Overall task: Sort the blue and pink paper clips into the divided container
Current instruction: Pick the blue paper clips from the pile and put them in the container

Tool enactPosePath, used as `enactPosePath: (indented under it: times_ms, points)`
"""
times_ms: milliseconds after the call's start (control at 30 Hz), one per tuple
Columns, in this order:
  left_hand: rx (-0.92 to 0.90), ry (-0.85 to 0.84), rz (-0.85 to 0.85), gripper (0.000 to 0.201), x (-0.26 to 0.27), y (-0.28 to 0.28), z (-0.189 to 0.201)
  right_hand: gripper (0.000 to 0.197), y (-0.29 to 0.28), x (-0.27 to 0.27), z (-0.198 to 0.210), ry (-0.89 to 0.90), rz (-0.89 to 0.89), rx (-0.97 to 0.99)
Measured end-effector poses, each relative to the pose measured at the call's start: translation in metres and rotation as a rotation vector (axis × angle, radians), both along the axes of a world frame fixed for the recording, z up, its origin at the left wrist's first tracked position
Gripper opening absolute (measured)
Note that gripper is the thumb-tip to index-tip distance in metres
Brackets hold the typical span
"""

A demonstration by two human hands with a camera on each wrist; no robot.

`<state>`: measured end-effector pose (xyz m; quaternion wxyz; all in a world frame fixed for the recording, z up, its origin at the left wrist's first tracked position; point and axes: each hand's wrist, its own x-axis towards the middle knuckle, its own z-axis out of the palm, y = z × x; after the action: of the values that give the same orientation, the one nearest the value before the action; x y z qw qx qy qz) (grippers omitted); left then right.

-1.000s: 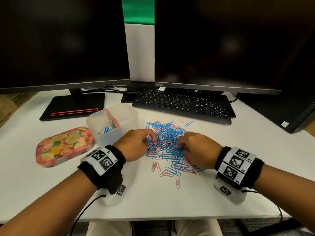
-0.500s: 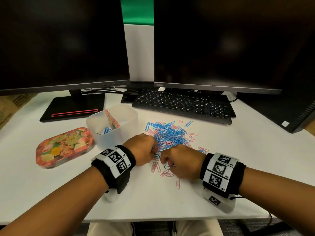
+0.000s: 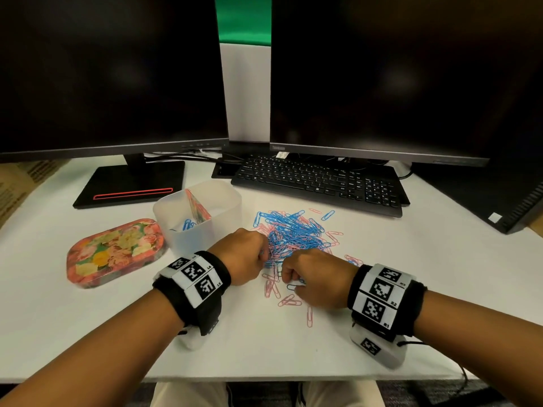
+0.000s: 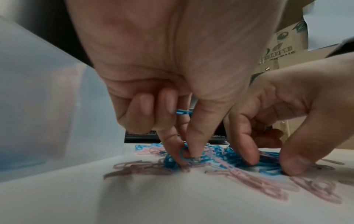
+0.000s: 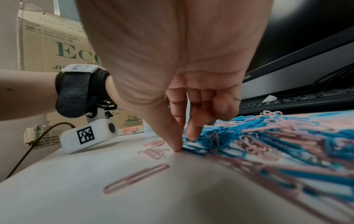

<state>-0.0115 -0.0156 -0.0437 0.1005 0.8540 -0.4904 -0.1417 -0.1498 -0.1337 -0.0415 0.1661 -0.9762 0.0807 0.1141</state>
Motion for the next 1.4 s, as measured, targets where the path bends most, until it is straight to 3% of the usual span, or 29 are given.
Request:
enactPosePath:
  times_ms: [167, 500, 733, 967, 1067, 1200, 1300, 1400]
  points:
    - [-0.025, 0.093, 0.028, 0.024, 0.003, 0.002, 0.004, 0.033, 0.004, 0.004, -0.001, 0.002, -0.012, 0.010]
    - [-0.137, 0.133, 0.061, 0.014, 0.015, 0.017, 0.020, 0.027, 0.001, 0.009, 0.002, 0.043, 0.009, 0.002]
    - [-0.201, 0.063, 0.327, 0.012, 0.059, 0.061, 0.064, 0.025, 0.009, 0.040, 0.049, -0.194, -0.036, 0.172]
    - [-0.026, -0.057, 0.500, 0.019, 0.091, 0.072, 0.075, 0.013, 0.031, 0.117, 0.075, -0.475, -0.163, 0.483]
    - [0.035, -0.070, 0.489, 0.015, 0.093, 0.064, 0.072, 0.013, 0.045, 0.146, 0.073, -0.521, -0.223, 0.433]
    - [0.044, -0.086, 0.484, 0.023, 0.092, 0.055, 0.077, 0.017, 0.056, 0.160, 0.067, -0.428, -0.221, 0.391]
    - [-0.014, -0.095, 0.480, 0.032, 0.092, 0.055, 0.077, 0.019, 0.050, 0.150, 0.066, -0.415, -0.224, 0.359]
    - [-0.089, -0.081, 0.444, 0.028, 0.087, 0.053, 0.075, 0.018, 0.033, 0.123, 0.069, -0.389, -0.173, 0.289]
